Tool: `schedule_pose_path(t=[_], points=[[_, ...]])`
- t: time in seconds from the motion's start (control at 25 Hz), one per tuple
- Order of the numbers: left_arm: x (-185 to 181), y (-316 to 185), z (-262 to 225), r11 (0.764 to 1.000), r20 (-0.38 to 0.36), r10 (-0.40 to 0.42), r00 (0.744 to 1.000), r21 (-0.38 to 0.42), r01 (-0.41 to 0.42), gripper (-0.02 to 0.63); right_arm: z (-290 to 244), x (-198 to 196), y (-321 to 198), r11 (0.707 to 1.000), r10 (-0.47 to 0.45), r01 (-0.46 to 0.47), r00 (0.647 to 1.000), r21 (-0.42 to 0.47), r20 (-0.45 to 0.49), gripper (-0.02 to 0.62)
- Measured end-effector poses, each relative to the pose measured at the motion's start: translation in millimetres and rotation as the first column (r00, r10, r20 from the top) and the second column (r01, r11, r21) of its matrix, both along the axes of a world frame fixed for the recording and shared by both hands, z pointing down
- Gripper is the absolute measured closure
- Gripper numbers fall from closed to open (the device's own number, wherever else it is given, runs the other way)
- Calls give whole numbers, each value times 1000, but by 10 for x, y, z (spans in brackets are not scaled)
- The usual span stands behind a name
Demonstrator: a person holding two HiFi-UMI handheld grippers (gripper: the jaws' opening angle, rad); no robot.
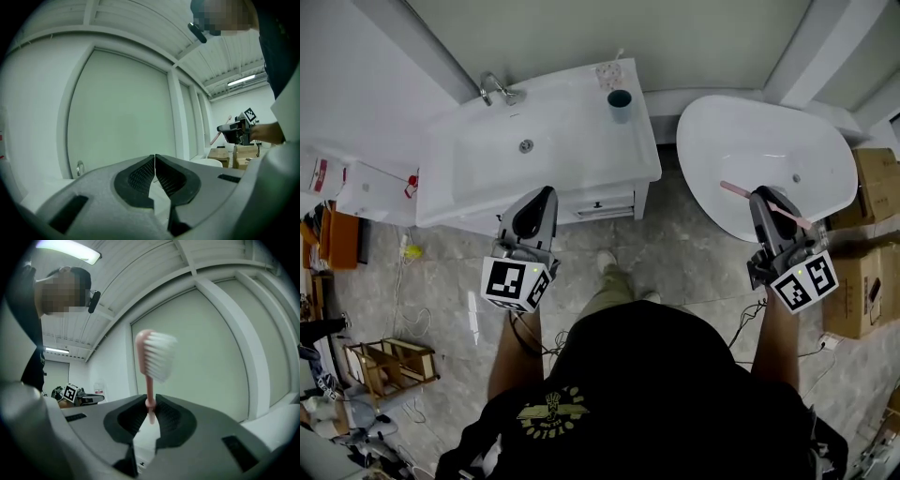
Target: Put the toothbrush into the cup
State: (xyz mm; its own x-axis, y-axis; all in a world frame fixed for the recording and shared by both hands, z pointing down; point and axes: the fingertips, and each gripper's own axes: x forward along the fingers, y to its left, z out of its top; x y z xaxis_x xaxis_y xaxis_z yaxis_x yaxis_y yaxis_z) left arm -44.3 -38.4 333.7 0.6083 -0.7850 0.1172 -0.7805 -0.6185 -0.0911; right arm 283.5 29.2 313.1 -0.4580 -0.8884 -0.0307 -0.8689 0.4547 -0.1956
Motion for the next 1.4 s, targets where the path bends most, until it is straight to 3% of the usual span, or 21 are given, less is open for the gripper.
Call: schedule_pose_path(t=[0.6, 1.08, 1.4], points=[[-168, -1300, -46, 996, -10, 87, 996, 9, -87, 591, -170, -362, -1076, 998, 57, -57, 998, 25, -1, 541], [-563, -2026, 2, 992, -56, 124, 991, 8, -123, 591, -323, -779, -1642, 995, 99, -99, 994, 22, -42, 541], [-592, -2296, 91, 989, -92, 150, 984, -1, -151, 591, -270, -900, -1818, 993, 119, -121, 990, -12, -77, 541]])
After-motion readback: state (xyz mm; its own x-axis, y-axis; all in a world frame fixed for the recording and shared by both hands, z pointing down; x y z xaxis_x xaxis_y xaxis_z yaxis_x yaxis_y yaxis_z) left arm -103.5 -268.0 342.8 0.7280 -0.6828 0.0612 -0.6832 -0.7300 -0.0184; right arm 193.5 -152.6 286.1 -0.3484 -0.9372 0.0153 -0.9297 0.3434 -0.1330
